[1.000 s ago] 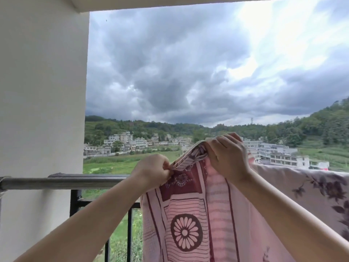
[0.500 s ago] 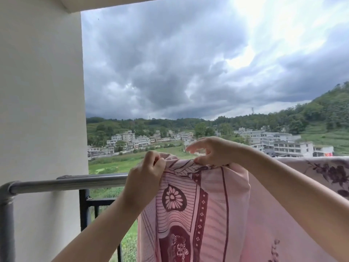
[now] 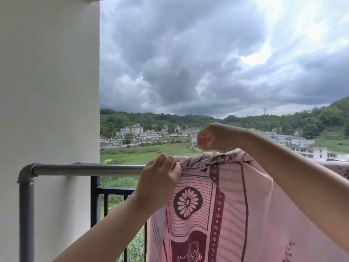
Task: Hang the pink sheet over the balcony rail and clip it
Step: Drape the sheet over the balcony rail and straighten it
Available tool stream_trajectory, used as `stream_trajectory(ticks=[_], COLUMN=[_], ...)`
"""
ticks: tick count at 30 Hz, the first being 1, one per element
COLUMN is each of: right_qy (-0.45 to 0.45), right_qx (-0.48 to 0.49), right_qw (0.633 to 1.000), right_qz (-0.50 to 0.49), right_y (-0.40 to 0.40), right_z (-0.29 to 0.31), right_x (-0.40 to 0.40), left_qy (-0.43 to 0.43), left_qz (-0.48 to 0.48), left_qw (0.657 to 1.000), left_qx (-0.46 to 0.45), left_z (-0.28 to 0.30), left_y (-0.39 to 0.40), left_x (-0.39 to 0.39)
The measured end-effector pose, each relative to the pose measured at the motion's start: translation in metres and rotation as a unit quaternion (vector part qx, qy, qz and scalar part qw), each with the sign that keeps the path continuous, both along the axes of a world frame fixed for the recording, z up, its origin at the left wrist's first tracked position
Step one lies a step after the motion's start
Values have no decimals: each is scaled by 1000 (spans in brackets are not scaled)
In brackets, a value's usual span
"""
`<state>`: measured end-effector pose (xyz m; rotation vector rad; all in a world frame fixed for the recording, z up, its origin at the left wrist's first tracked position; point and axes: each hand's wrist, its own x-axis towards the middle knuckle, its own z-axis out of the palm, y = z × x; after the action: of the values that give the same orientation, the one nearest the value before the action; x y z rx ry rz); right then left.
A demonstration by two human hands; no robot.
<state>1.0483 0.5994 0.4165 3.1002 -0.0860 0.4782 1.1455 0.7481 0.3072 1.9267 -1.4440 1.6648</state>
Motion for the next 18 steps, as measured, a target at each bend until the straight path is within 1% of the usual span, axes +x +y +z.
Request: stream_trajectory(ticks=[2,3,4,6,8,10,12,14,16,18], right_qy=[60,91,114,136,134,126,121,114,84,54], right_qx=[45,39,32,18,-3,-12,-15,-20,-36,-51], right_qw=[997,995,993,991,991,992,992,993,996,997], right_qz=[11,12,12,12,15,19,18,11,16,28], right_y=[3,4,5,7,7,7,7,9,11,12], right_z=[-2,-3,-2,-2,-2,-1,0,0,-2,-5], right_x=[3,3,4,4,5,5,3,-2,-5,-14], left_qy=[-1,-1,14,72,128,185,230,271,304,296], left_qz=[-8,-20,-41,-79,-74,-55,-61,-77,-87,-91], left_qw=[1000,1000,999,994,989,981,971,958,946,949], left_qx=[8,10,8,-4,-19,-6,14,54,77,61], left_z=[0,-1,0,3,9,16,24,35,42,41], left_y=[6,9,11,13,12,9,6,5,7,8], left_x=[3,5,6,6,2,-5,-4,-4,-1,2])
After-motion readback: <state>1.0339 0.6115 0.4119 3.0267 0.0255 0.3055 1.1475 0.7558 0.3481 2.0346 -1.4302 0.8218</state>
